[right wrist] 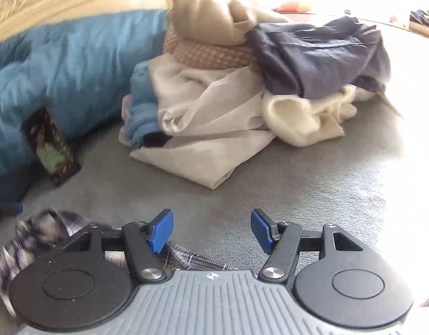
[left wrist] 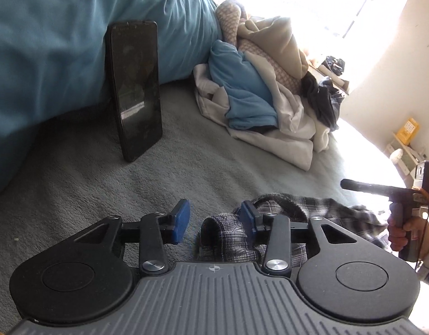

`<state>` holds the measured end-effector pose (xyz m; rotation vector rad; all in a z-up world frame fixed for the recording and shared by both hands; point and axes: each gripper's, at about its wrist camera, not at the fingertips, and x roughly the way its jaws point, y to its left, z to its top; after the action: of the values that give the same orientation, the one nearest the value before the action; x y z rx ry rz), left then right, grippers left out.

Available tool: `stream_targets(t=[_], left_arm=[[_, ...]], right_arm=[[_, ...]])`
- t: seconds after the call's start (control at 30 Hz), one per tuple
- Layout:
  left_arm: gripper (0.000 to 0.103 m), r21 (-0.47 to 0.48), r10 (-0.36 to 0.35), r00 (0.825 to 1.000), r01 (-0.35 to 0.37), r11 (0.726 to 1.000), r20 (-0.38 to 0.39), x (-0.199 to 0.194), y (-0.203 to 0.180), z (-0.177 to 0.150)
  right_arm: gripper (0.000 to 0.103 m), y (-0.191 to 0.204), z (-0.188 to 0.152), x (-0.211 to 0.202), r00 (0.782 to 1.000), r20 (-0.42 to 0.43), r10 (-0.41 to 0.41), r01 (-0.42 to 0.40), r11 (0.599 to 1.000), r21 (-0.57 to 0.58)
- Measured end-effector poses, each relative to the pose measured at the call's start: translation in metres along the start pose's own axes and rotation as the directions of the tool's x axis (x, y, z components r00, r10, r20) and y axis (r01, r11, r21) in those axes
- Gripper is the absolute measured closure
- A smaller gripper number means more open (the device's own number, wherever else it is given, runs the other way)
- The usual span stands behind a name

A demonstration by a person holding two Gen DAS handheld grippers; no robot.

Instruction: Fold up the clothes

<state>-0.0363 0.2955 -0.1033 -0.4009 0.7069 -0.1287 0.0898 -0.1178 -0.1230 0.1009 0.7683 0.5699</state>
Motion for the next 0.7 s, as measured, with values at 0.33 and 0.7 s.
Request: stream_targets(t=[0.33,0.7], left_arm=[[0.057,0.113,-0.111,0.994,0.11,0.987,0.004,0.026,-0.045,0.006],[0.057,0.398,-0.21,0.926,0.329,0.856,-0.314,0.105,-0.176,0.006]], right_arm=[[0.042,-0.104,-0.028,-0.132,0.974,0.137,-0.18,0.105,0.895,0.433],[0.074,-0.167,-0.091,-0.173,0.975,0.029,-0.221,0.148,0.741,0.655]])
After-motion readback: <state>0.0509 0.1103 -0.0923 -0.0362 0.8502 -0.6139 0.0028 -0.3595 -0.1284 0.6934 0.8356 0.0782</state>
